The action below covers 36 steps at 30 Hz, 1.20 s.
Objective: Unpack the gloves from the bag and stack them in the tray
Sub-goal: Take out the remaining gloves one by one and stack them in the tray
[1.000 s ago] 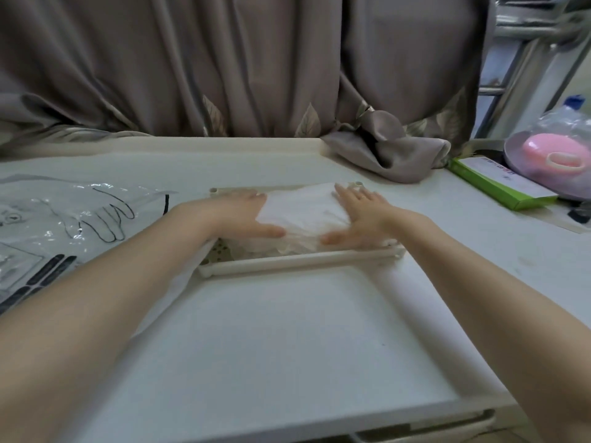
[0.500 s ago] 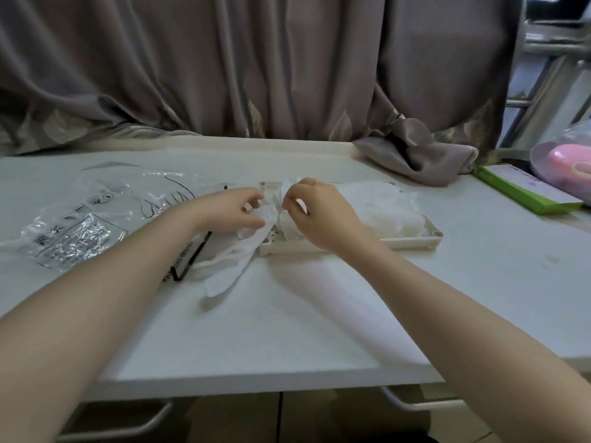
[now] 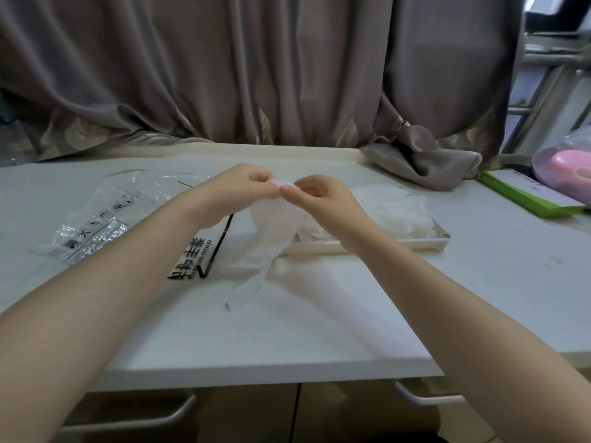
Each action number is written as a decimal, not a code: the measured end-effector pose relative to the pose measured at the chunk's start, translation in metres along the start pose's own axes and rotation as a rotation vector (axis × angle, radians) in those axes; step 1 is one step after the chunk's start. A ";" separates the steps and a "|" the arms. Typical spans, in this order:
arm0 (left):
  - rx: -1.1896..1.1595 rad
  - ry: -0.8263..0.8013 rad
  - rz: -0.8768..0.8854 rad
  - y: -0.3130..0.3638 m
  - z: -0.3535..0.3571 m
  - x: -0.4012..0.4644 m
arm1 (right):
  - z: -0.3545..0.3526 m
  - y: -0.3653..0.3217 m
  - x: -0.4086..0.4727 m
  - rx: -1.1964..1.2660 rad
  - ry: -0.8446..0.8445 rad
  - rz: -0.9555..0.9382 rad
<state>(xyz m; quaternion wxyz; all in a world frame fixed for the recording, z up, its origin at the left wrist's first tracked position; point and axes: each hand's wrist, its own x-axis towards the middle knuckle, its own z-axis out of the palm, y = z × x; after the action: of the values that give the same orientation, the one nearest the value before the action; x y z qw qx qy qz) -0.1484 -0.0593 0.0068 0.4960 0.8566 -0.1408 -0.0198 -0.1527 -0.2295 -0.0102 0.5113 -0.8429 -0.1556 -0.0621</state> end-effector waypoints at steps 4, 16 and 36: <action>-0.201 -0.111 0.025 0.020 -0.001 -0.006 | -0.012 -0.003 -0.004 0.292 -0.216 0.099; -0.472 0.139 0.226 0.054 0.007 0.001 | -0.051 -0.012 0.000 0.519 -0.030 0.069; -0.380 0.222 0.123 0.048 0.025 0.013 | -0.111 0.053 -0.006 0.435 -0.360 0.250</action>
<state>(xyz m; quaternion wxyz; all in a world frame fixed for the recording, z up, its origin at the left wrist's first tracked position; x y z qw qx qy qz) -0.1511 -0.1062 0.0360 0.6611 0.7346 -0.1309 0.0785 -0.1353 -0.3512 -0.0048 0.6478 -0.7236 -0.1486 0.1863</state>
